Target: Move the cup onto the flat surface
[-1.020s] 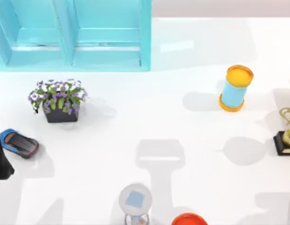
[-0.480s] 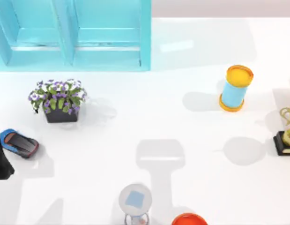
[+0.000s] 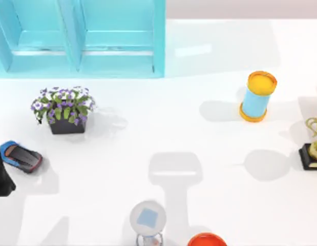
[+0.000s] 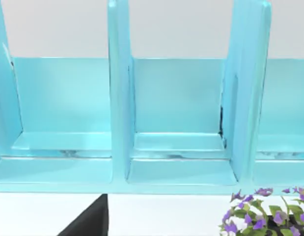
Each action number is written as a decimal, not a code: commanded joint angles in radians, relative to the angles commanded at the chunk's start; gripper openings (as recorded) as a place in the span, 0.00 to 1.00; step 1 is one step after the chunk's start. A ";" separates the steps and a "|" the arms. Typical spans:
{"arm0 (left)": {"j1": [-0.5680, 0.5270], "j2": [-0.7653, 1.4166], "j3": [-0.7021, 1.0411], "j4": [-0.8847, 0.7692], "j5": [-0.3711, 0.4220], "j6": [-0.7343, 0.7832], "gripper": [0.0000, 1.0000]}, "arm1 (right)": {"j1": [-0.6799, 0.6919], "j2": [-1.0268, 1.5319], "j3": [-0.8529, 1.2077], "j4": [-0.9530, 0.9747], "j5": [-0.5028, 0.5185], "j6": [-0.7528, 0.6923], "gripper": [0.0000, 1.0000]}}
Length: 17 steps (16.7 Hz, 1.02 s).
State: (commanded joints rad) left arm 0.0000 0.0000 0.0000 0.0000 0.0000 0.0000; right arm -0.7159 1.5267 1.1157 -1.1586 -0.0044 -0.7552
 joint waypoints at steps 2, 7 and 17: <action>0.000 0.000 0.000 0.000 0.000 0.000 1.00 | 0.000 0.017 -0.055 0.072 0.000 0.000 1.00; 0.000 0.000 0.000 0.000 0.000 0.000 1.00 | 0.009 0.094 -0.184 0.286 0.000 0.010 1.00; 0.000 0.000 0.000 0.000 0.000 0.000 1.00 | 0.005 0.109 -0.206 0.314 0.000 0.007 0.70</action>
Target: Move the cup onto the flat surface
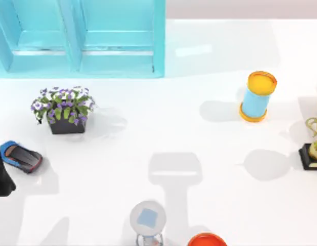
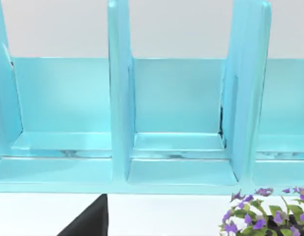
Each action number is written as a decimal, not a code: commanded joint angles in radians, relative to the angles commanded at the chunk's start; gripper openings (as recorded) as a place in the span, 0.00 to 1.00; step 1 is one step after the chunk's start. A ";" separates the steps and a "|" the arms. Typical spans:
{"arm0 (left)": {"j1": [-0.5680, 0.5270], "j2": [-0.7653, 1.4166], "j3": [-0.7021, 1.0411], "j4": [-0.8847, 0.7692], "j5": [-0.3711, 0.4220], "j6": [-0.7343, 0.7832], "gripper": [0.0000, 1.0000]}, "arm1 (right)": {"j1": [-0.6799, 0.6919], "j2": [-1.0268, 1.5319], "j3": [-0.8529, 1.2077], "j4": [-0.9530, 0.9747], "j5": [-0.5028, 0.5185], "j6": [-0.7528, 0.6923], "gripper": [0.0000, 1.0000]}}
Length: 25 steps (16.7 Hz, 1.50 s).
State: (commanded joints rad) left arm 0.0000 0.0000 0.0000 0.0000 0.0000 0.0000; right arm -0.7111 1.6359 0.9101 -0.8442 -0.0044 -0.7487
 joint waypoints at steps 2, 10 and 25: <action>0.000 0.000 0.000 0.000 0.000 0.000 1.00 | 0.000 0.000 0.000 0.000 0.000 0.000 0.55; 0.000 0.000 0.000 0.000 0.000 0.000 1.00 | 0.000 0.000 0.000 0.000 0.000 0.000 0.00; 0.000 0.000 0.000 0.000 0.000 0.000 1.00 | 0.177 -0.148 0.069 -0.221 0.001 0.175 0.00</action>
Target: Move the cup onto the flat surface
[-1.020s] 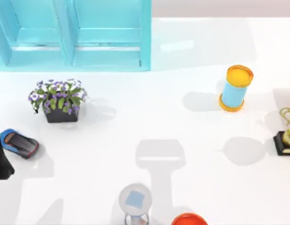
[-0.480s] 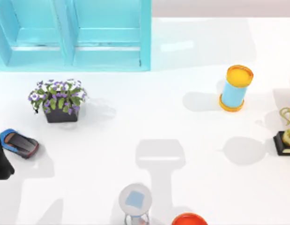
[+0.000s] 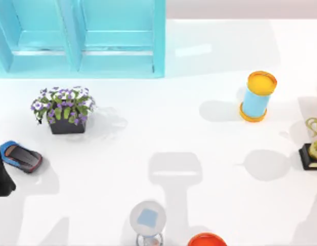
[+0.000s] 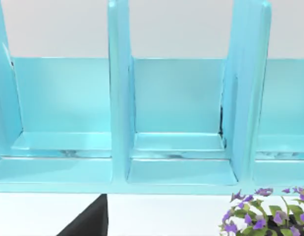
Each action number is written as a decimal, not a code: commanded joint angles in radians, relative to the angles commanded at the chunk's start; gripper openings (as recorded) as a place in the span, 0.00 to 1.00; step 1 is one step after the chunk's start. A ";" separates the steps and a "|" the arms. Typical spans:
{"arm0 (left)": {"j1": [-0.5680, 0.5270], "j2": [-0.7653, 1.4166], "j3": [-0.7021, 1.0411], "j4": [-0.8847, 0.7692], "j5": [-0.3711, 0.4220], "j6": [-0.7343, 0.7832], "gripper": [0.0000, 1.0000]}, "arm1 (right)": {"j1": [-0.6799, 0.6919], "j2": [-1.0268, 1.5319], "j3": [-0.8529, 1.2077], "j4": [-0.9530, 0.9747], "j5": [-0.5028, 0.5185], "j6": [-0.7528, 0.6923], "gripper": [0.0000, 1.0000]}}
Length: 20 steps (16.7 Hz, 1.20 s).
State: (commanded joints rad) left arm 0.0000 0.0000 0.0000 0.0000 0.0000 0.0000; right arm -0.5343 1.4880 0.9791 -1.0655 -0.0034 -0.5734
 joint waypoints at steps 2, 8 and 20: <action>0.000 0.000 0.000 0.000 0.000 0.000 1.00 | 0.083 -0.063 0.022 -0.112 0.000 0.081 0.00; 0.000 0.000 0.000 0.000 0.000 0.000 1.00 | 0.183 -0.156 0.070 -0.218 0.001 0.180 0.00; 0.000 0.000 0.000 0.000 0.000 0.000 1.00 | 0.571 0.088 0.479 -0.321 0.017 0.580 0.00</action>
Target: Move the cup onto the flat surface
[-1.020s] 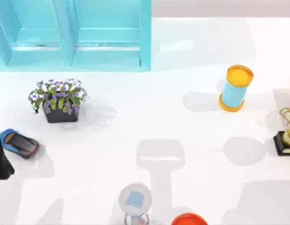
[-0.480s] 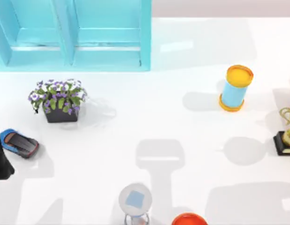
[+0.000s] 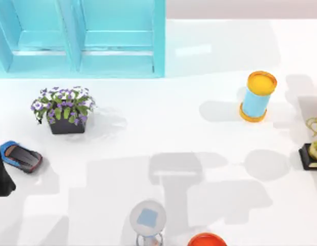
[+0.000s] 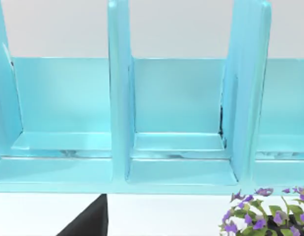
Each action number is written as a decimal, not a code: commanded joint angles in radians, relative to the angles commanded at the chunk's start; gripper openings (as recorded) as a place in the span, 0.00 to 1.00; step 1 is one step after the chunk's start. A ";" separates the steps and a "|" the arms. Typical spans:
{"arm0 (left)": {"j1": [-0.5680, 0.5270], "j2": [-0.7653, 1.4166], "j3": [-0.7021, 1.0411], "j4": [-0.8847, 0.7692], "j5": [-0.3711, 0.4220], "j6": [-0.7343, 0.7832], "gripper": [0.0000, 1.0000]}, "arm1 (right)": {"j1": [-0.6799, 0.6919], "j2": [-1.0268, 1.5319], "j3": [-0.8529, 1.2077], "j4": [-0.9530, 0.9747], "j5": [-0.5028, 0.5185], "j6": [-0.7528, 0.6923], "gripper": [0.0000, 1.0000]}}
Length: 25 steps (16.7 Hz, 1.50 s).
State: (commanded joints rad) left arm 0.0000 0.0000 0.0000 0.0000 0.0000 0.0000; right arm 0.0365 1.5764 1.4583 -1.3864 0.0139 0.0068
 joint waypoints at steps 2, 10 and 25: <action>0.000 0.000 0.000 0.000 0.000 0.000 1.00 | 0.133 0.100 0.153 -0.015 0.001 0.129 0.00; 0.000 0.000 0.000 0.000 0.000 0.000 1.00 | 0.452 0.541 0.610 -0.022 -0.013 0.476 0.00; 0.000 0.000 0.000 0.000 0.000 0.000 1.00 | 0.473 0.655 0.511 0.155 -0.021 0.525 0.00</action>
State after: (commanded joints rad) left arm 0.0000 0.0000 0.0000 0.0000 0.0000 0.0000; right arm 0.5092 2.2317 1.9690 -1.2315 -0.0069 0.5314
